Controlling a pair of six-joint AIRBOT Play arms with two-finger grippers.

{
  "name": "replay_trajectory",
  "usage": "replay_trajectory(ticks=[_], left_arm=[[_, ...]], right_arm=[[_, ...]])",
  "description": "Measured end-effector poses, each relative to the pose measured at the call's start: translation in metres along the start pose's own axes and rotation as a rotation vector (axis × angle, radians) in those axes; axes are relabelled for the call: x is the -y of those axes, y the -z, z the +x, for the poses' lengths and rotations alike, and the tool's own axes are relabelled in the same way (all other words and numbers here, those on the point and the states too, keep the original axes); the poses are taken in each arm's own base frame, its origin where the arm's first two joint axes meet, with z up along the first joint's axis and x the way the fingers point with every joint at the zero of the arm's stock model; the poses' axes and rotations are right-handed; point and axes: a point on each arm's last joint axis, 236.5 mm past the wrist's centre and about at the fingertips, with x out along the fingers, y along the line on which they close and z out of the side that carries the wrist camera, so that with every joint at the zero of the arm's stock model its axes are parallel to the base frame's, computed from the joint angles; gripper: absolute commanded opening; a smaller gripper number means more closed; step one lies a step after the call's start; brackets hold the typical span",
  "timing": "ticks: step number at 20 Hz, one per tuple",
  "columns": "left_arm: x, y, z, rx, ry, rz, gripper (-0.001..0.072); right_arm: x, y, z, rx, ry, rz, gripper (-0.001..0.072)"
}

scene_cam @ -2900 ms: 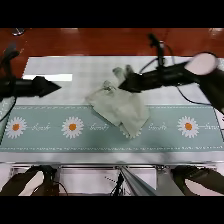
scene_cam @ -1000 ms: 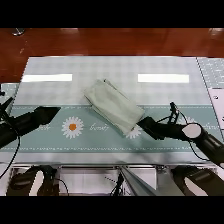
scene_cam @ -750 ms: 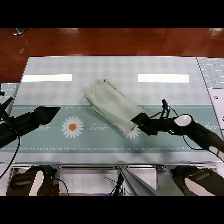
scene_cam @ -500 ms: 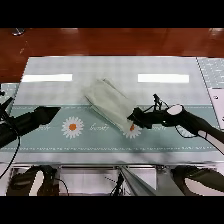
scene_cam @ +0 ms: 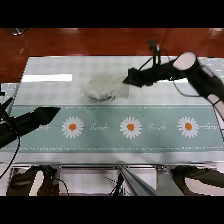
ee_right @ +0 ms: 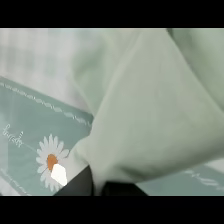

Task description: Fold the shirts.

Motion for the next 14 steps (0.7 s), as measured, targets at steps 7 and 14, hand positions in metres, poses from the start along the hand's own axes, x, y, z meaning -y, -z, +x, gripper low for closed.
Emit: replay_trajectory(ticks=[7,14], left_arm=[[0.001,0.005,0.000,-0.020,0.004,0.005,0.0026],[0.001,0.005,0.000,-0.023,0.005,0.024,0.0026]], right_arm=[[0.018,-0.073,-0.130,0.121,0.131,-0.021,0.0019],[0.105,-0.052,-0.271,0.172,0.313,0.221,0.0019]])
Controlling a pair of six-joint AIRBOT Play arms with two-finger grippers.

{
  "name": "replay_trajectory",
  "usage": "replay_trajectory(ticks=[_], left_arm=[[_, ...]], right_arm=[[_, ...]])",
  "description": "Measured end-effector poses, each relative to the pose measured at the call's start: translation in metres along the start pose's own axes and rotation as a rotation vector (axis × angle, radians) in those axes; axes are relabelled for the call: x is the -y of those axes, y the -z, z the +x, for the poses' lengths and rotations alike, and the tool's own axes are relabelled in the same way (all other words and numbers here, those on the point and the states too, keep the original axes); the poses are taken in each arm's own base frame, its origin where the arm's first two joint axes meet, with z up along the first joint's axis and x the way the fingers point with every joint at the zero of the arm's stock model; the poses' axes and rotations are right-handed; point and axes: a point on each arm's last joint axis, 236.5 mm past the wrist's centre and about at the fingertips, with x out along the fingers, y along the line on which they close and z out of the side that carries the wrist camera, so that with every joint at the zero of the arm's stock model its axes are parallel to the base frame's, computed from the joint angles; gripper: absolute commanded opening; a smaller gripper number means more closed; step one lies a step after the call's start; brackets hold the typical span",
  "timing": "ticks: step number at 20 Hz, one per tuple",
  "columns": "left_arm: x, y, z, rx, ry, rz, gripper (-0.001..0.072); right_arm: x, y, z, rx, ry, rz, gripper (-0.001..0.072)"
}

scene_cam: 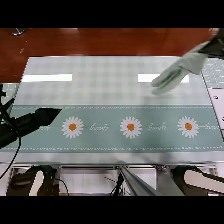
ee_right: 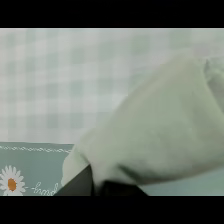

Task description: Fold the shirts.

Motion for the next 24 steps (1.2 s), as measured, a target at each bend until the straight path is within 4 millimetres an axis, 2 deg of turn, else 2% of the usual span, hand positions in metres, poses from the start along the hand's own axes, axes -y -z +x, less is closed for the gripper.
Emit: replay_trajectory(ticks=[5,7,10,12,15,16,18,19,21,24], left_arm=[[0.000,0.000,0.000,-0.001,0.000,0.017,0.0026],[0.000,0.000,0.000,0.000,0.000,0.020,0.0026],[0.000,-0.001,0.000,0.002,-0.001,0.023,0.0026],[-0.001,-0.002,0.000,0.008,-0.003,0.023,0.0026],[-0.002,-0.005,0.000,0.023,-0.006,0.022,0.0026],[-0.002,-0.006,0.000,0.026,-0.007,0.022,0.0026],[-0.002,-0.007,0.001,0.027,-0.008,0.020,0.0026],[-0.003,-0.007,0.001,0.025,-0.010,0.017,0.0026],[-0.006,-0.006,0.004,0.017,-0.014,0.007,0.0026],[-0.012,-0.008,0.009,-0.004,-0.023,0.005,0.0026]], right_arm=[[0.073,0.021,-0.066,0.042,0.147,0.160,0.0019],[0.103,0.039,-0.086,0.057,0.219,0.244,0.0019],[0.150,0.088,-0.109,0.055,0.357,0.417,0.0020],[0.178,0.131,-0.122,0.049,0.452,0.561,0.0020],[0.208,0.198,-0.137,0.031,0.615,0.762,0.0025],[0.215,0.219,-0.143,0.027,0.682,0.822,0.0114],[0.226,0.255,-0.157,0.051,0.825,0.928,0.0521],[0.230,0.269,-0.164,0.065,0.891,0.965,0.0639],[0.236,0.285,-0.170,0.088,0.966,1.002,0.0638],[0.244,0.289,-0.176,0.121,1.012,1.006,0.0634]])
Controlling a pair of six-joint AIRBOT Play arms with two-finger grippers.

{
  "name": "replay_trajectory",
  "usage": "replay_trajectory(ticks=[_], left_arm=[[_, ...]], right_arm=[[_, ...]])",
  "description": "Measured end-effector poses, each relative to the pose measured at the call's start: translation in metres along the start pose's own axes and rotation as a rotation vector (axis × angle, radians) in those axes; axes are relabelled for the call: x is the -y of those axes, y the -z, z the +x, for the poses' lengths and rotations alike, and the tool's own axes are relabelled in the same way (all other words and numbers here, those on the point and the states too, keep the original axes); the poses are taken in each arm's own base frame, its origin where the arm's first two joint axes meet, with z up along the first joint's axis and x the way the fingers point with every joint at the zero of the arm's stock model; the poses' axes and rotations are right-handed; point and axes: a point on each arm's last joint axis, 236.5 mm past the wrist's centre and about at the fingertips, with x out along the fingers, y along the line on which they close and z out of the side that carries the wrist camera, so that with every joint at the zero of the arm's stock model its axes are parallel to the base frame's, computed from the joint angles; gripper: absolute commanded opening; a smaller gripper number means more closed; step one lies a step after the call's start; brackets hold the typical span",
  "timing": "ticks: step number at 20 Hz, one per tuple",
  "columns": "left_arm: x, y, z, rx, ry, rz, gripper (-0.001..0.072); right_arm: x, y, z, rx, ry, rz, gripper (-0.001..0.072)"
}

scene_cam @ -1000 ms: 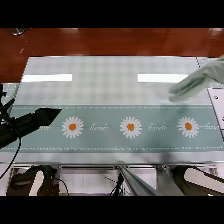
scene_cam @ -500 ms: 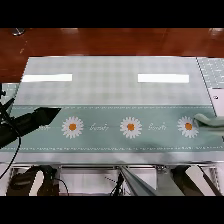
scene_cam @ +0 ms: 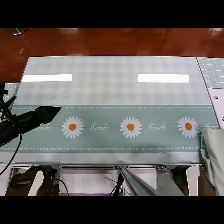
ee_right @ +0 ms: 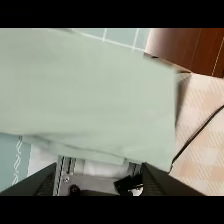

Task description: Fold the shirts.

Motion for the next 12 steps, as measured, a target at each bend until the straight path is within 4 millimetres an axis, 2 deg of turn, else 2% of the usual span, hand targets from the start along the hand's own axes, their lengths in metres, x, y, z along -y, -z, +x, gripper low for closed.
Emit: replay_trajectory(ticks=[2,3,5,6,7,8,9,10,12], left_arm=[[-0.001,-0.011,0.002,-0.002,-0.007,0.013,0.0026],[0.000,-0.021,0.002,0.002,-0.010,0.024,0.0026],[0.001,-0.049,0.004,0.011,-0.019,0.046,0.0026],[0.005,-0.065,0.005,0.011,-0.009,0.051,0.0026],[0.012,-0.080,0.006,0.002,0.010,0.057,0.0025],[0.025,-0.096,0.009,-0.015,0.052,0.059,0.0025],[0.041,-0.112,0.011,-0.021,0.102,0.072,0.0024],[0.061,-0.125,0.015,-0.035,0.155,0.100,0.0023],[0.096,-0.136,0.028,-0.076,0.219,0.176,0.0024]], right_arm=[[-0.013,-0.014,-0.005,0.053,-0.057,-0.010,0.0574],[-0.025,-0.027,-0.013,0.098,-0.113,-0.017,0.0392],[-0.064,-0.058,-0.037,0.189,-0.281,-0.034,0.0020],[-0.091,-0.072,-0.054,0.224,-0.392,-0.056,0.0020],[-0.126,-0.081,-0.075,0.246,-0.528,-0.106,0.0020],[-0.165,-0.085,-0.100,0.259,-0.674,-0.169,0.0020],[-0.201,-0.080,-0.124,0.256,-0.800,-0.246,0.0020],[-0.235,-0.068,-0.145,0.249,-0.907,-0.340,0.0020],[-0.296,-0.018,-0.176,0.218,-1.046,-0.586,0.0020]])
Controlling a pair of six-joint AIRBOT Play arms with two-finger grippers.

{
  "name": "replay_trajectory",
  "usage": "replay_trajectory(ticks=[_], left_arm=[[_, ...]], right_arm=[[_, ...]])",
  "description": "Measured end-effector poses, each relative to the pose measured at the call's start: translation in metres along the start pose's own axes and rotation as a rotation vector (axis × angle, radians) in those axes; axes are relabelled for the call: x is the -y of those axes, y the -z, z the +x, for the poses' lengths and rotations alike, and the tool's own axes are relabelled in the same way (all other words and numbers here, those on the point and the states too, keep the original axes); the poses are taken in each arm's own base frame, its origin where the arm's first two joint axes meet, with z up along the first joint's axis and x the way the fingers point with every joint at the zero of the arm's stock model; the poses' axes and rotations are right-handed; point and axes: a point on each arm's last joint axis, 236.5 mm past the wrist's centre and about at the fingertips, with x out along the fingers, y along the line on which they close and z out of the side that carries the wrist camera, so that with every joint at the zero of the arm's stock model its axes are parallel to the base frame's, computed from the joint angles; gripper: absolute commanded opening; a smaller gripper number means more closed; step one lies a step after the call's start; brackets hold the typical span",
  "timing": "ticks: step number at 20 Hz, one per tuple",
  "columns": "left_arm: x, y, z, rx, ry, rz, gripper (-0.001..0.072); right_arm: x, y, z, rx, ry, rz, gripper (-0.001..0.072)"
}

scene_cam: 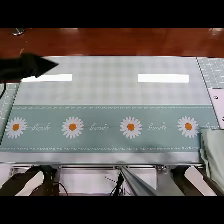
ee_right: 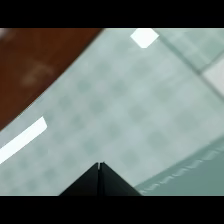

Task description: Fold the shirts.

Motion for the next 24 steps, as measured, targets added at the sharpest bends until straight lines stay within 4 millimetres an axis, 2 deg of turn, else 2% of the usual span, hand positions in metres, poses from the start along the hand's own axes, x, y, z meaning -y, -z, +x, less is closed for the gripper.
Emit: replay_trajectory(ticks=[1,2,3,4,6,8,11,13,17,24], left_arm=[[0.008,0.002,0.012,-0.034,-0.001,0.034,0.0024],[0.014,0.011,0.027,-0.086,-0.017,0.067,0.0025],[0.014,0.025,0.041,-0.137,-0.049,0.095,0.0025],[0.008,0.045,0.055,-0.200,-0.101,0.118,0.0025],[-0.024,0.088,0.073,-0.321,-0.242,0.141,0.0026],[-0.063,0.117,0.075,-0.395,-0.391,0.138,0.0026],[-0.096,0.135,0.067,-0.441,-0.516,0.125,0.0026],[-0.107,0.140,0.064,-0.457,-0.559,0.122,0.0026],[-0.117,0.144,0.060,-0.471,-0.601,0.121,0.0026],[-0.121,0.145,0.058,-0.474,-0.617,0.120,0.0026]], right_arm=[[-0.031,0.020,0.022,-0.075,-0.052,-0.103,0.0020],[-0.054,0.046,0.043,-0.152,-0.074,-0.202,0.0020],[-0.068,0.078,0.064,-0.232,-0.069,-0.299,0.0020],[-0.074,0.112,0.084,-0.308,-0.040,-0.382,0.0020],[-0.058,0.164,0.112,-0.408,0.078,-0.496,0.0020],[-0.037,0.193,0.127,-0.460,0.167,-0.563,0.0020],[-0.023,0.216,0.134,-0.499,0.221,-0.597,0.0020],[-0.020,0.225,0.136,-0.515,0.226,-0.599,0.0020],[-0.018,0.232,0.136,-0.530,0.235,-0.600,0.0020],[-0.016,0.234,0.136,-0.536,0.240,-0.600,0.0020]])
